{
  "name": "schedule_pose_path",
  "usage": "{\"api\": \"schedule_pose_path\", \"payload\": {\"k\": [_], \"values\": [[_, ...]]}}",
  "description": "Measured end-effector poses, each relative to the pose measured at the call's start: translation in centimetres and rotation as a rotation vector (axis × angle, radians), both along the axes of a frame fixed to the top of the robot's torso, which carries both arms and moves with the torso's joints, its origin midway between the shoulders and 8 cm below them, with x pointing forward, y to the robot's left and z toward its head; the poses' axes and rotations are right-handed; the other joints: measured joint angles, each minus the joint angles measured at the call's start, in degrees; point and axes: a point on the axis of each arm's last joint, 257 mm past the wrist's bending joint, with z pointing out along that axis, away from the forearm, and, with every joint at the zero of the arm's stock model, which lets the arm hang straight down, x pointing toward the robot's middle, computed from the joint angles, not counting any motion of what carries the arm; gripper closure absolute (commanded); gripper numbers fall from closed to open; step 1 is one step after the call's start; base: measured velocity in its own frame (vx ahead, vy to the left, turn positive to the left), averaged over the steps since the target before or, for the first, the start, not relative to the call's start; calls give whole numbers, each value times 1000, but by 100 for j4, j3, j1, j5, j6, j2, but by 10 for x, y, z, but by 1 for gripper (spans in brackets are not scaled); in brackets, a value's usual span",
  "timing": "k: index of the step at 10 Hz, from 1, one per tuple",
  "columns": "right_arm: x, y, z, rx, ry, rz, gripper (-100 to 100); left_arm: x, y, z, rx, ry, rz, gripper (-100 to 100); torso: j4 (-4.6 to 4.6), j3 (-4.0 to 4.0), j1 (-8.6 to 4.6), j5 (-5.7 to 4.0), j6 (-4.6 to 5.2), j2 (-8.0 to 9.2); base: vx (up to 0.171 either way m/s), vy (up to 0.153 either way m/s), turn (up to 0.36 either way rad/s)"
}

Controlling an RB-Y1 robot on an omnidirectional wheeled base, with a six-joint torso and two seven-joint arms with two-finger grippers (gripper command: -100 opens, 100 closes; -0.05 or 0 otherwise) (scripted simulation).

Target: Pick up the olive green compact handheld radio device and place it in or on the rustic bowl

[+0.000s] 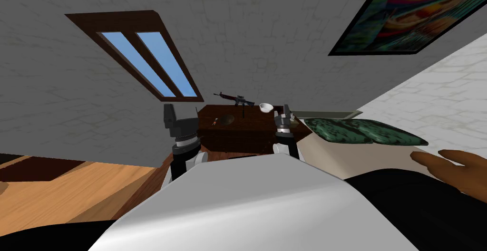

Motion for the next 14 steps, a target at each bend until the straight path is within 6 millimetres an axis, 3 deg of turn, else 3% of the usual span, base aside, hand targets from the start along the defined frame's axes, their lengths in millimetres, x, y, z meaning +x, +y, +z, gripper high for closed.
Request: {"api": "schedule_pose_path", "payload": {"k": [4, 7, 14], "values": [[9, 4, -10, -95, 53, 18, -100, 0, 0, 0, 0, 0, 0, 0, -1, -2, 14, 3, -1, -4, 6, 38, 53], [19, 3, -29, -185, 121, 13, -100, 0, 0, 0, 0, 0, 0, 0, -1, -3, 23, 5, -1, -4, 8, 78, 102], [46, -24, -95, -434, 356, -73, -100, 0, 0, 0, 0, 0, 0, 0, -2, -5, 32, 7, 0, -8, 18, 97, 109]]}}
